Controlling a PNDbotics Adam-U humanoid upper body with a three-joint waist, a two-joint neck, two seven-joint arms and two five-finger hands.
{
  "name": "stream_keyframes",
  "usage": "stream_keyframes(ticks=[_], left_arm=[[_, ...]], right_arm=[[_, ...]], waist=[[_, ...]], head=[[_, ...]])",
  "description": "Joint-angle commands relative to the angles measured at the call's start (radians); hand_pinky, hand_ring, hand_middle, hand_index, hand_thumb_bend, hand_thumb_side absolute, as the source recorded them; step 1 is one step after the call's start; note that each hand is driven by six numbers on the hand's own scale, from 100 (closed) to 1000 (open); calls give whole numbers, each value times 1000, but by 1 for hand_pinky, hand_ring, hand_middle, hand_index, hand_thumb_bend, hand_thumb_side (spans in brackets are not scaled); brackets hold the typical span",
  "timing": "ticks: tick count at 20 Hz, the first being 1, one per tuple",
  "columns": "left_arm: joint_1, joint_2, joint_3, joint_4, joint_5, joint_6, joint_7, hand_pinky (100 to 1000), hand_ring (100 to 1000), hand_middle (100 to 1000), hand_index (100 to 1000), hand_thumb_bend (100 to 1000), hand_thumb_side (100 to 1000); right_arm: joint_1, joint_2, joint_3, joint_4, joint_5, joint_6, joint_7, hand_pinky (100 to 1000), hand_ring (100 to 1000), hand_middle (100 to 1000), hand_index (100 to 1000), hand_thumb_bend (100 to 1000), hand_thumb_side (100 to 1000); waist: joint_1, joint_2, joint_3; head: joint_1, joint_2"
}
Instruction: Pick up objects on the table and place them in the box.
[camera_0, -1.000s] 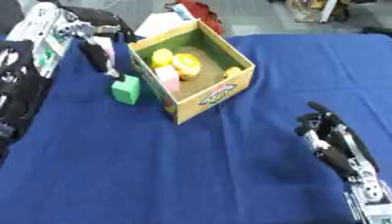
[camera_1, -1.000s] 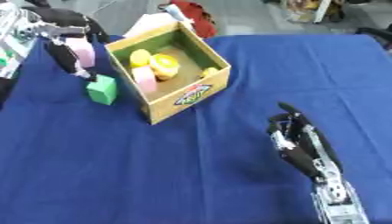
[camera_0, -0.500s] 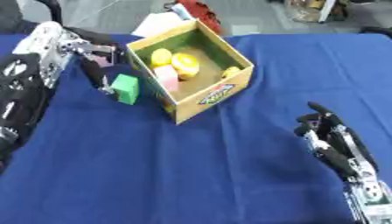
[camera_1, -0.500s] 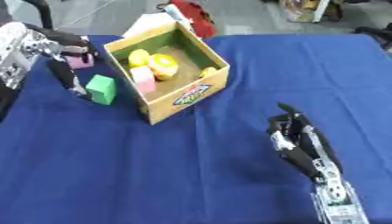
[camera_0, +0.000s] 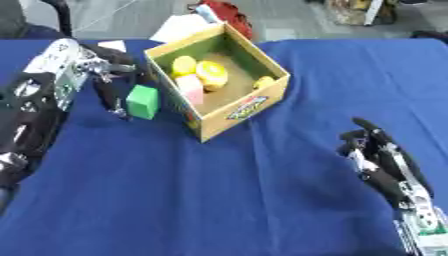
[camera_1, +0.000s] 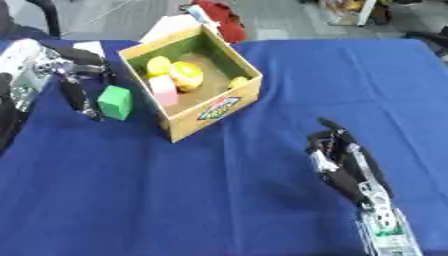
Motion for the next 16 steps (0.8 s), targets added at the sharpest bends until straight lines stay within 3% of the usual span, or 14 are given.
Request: stream_keyframes(ticks=[1,5,11,16], left_arm=[[-14,12,-4,-11,18,-13,2,739,598,595,718,393,181],[-12,21,5,-72,54,4,35,692,513,498,620,216,177],[-26,64,17,-284,130,21,36,691,508,491,615,206,176],[-83,41,40,-379,75,67,154,702,518,497,629,250,165]], right_arm=[[-8,-13,-8,-11,4,-1,-2,652,612,659,924,100,426],[-8,-12,-9,-11,4,-1,-3,652,611,659,924,100,428],[-6,-17,-12,-9,6,0,-6,652,611,659,924,100,420],[-3,-17,-8,-7,7,0,-2,652,611,659,924,100,426]], waist=[[0,-15,0],[0,-15,2],[3,-19,8],[3,-25,10]], head=[[2,-4],[3,-6],[-3,0],[-5,3]])
